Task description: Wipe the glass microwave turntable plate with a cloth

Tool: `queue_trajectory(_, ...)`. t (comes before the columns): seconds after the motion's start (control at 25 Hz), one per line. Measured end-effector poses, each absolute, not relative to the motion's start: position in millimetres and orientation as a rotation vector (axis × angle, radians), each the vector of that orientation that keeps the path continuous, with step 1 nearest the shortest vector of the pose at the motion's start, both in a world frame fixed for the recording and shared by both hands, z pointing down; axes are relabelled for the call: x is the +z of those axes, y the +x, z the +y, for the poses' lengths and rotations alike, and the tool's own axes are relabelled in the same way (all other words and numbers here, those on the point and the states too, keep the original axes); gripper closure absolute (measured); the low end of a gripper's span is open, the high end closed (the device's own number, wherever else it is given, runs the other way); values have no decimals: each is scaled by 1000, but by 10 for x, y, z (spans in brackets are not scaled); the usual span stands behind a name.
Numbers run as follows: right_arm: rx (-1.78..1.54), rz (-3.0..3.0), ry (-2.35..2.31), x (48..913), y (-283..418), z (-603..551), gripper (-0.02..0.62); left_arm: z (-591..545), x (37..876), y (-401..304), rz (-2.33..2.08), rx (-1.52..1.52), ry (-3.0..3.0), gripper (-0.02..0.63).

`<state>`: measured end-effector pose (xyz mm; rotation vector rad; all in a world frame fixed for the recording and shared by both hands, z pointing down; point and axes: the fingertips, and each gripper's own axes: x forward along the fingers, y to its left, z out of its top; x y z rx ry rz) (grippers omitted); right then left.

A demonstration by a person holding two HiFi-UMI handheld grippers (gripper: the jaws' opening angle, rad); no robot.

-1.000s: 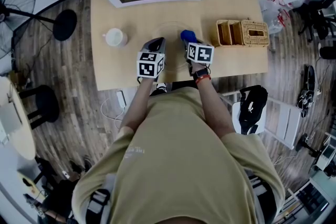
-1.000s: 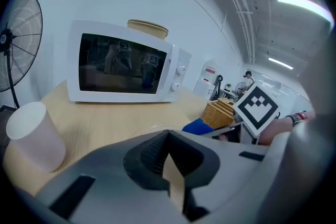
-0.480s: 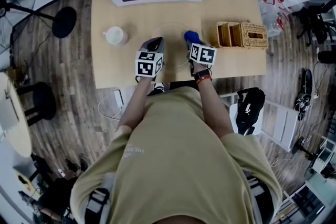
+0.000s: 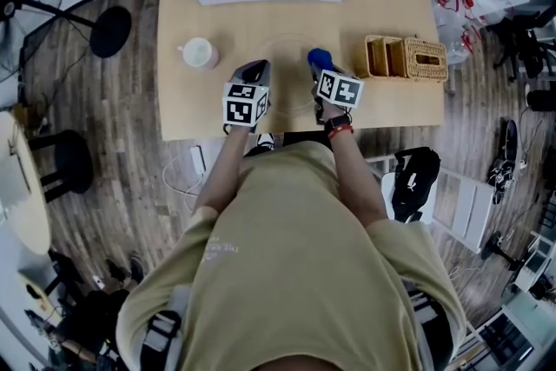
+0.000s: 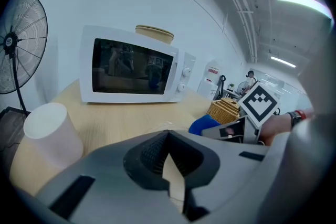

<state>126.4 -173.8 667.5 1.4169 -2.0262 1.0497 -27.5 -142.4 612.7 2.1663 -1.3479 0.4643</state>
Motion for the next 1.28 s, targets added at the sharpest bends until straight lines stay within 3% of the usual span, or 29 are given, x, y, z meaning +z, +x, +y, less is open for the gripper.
queue_trajectory(0.76,1033,-2202,1065,6631,-197,-1408,448,-1131,6224,-1079,-1511,465,2033,588)
queue_trajectory(1.28,955,-2206,878,6774,-689,-1137,447,-1032,6223,-1313,-1557,453,1991,588)
